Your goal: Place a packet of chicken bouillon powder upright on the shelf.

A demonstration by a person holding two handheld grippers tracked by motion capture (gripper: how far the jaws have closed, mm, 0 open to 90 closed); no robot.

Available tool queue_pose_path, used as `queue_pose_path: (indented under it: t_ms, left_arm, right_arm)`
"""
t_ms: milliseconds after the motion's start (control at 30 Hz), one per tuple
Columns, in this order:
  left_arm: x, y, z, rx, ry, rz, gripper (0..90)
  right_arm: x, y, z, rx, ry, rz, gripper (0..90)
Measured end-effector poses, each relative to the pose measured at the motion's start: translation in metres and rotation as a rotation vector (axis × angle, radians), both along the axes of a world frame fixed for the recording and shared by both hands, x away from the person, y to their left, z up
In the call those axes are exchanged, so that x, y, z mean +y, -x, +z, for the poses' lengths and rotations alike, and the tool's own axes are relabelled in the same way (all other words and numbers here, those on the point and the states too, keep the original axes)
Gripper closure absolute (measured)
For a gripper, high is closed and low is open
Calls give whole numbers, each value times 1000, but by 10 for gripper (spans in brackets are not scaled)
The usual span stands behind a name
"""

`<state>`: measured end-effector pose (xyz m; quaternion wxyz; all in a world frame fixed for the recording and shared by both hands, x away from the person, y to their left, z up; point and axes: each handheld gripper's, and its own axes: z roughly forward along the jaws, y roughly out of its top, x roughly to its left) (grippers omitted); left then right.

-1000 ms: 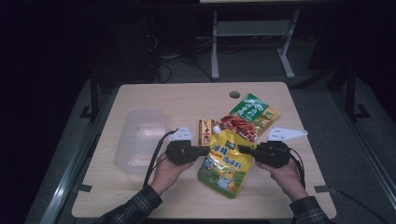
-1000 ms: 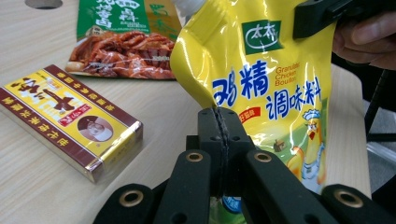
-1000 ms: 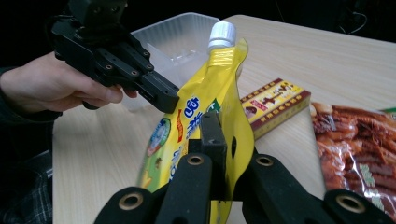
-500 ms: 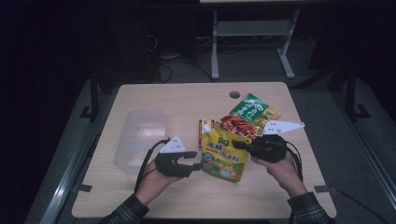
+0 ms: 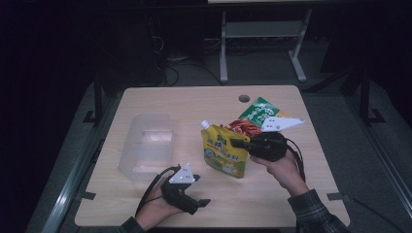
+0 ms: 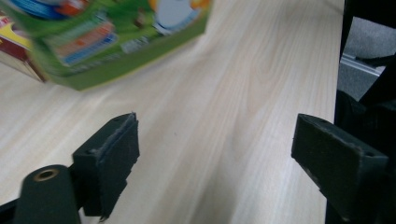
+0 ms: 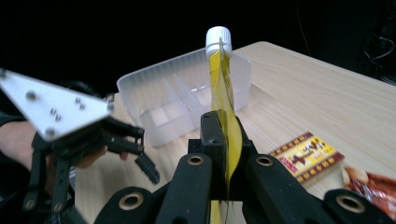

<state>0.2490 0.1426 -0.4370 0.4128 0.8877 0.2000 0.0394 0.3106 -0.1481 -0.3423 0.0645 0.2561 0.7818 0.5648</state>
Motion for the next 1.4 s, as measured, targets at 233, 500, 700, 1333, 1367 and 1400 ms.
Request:
queue_pose_path:
  t_ms: [233,500,700,1333,1367,1400]
  left_arm:
    - [1,11,-9,-15,-23,9,139]
    - [-2,18,-14,-28,-49,7,140]
    - [3,20,-13,-28,-38,30,140]
    - [6,24,-14,-39,-41,16,142]
    - [6,24,-14,-44,-49,7,142]
    - [5,23,-14,-56,-48,-5,142]
  right_arm:
    - [23,-10,10,-5,6,33,899]
    - [44,-23,22,-18,-6,68,899]
    - [62,-30,30,-20,-11,88,899]
    - [133,-39,56,-54,-2,156,899]
    - [141,-40,57,-51,-5,166,899]
    - [145,-41,58,-53,-3,170,899]
